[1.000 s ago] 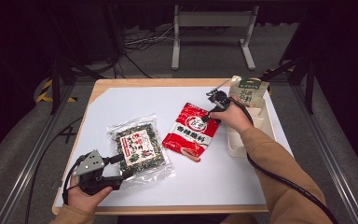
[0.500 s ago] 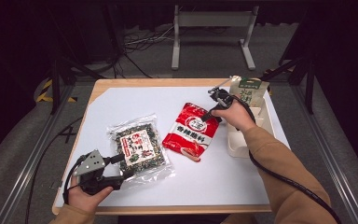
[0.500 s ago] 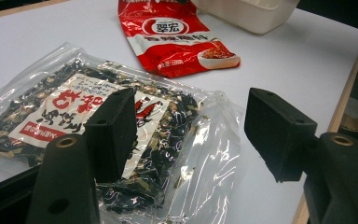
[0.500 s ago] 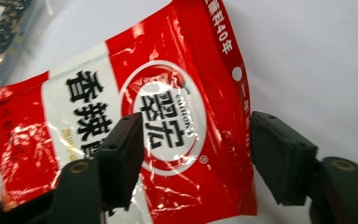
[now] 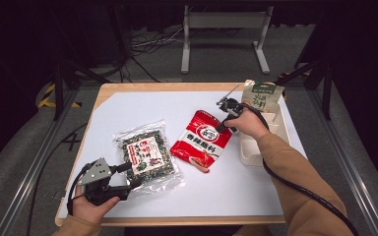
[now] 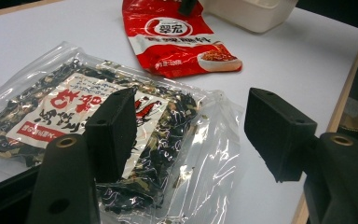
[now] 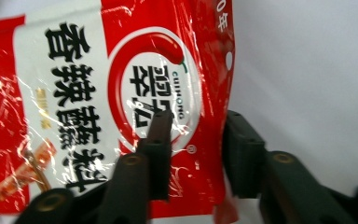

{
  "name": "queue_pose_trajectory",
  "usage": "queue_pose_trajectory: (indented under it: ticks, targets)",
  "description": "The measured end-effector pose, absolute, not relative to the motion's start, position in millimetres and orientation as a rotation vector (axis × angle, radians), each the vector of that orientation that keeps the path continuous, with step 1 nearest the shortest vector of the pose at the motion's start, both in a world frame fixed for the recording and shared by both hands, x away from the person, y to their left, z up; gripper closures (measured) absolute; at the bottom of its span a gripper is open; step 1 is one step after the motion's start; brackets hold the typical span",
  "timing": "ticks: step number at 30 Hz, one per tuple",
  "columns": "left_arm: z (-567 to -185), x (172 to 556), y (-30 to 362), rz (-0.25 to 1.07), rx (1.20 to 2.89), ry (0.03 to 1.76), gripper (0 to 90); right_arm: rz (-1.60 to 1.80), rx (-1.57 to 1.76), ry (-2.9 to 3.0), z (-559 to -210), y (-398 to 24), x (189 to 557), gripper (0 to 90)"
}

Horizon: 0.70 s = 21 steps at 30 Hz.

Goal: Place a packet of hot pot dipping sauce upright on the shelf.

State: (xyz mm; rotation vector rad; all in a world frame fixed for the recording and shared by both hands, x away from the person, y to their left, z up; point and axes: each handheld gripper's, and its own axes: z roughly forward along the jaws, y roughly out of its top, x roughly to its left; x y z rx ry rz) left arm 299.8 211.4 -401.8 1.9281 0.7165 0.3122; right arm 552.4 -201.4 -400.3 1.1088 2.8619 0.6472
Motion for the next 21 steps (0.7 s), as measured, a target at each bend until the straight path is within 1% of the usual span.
queue_pose_trajectory:
  ticks: [1, 2, 5, 6, 7, 8, 9, 10, 16, 21]
  targets:
    - [-402, 300, 211, 0.31, 1.93, 0.717, 34.9, 0.647, 1.109, 2.862, -400, -201, 552, 73.1]
    - [-402, 300, 211, 0.31, 1.929, 0.716, 34.9, 0.627, 1.094, 2.874, -401, -201, 552, 75.4]
    - [-402, 300, 211, 0.31, 1.928, 0.719, 34.9, 0.58, 1.033, 2.899, -404, -198, 551, 76.3]
    - [-402, 300, 211, 0.309, 1.928, 0.719, 34.9, 0.563, 1.012, 2.901, -405, -197, 551, 78.5]
    - [-402, 300, 211, 0.309, 1.929, 0.717, 34.9, 0.543, 0.988, 2.897, -406, -196, 550, 85.1]
    - [-402, 300, 211, 0.309, 1.929, 0.717, 34.9, 0.543, 0.988, 2.897, -406, -196, 550, 85.1]
    - [-402, 300, 211, 0.309, 1.929, 0.717, 34.9, 0.523, 0.969, 2.888, -405, -196, 551, 88.8]
    - [-402, 300, 212, 0.31, 1.925, 0.718, 34.9, 0.524, 0.975, 2.888, -403, -198, 552, 89.9]
    - [-402, 301, 212, 0.304, 1.925, 0.721, 34.9, 0.578, 0.976, 2.892, -397, -202, 552, 89.9]
    - [-402, 303, 211, 0.307, 1.929, 0.713, 34.8, 0.624, 0.963, 2.88, -384, -205, 548, 90.0]
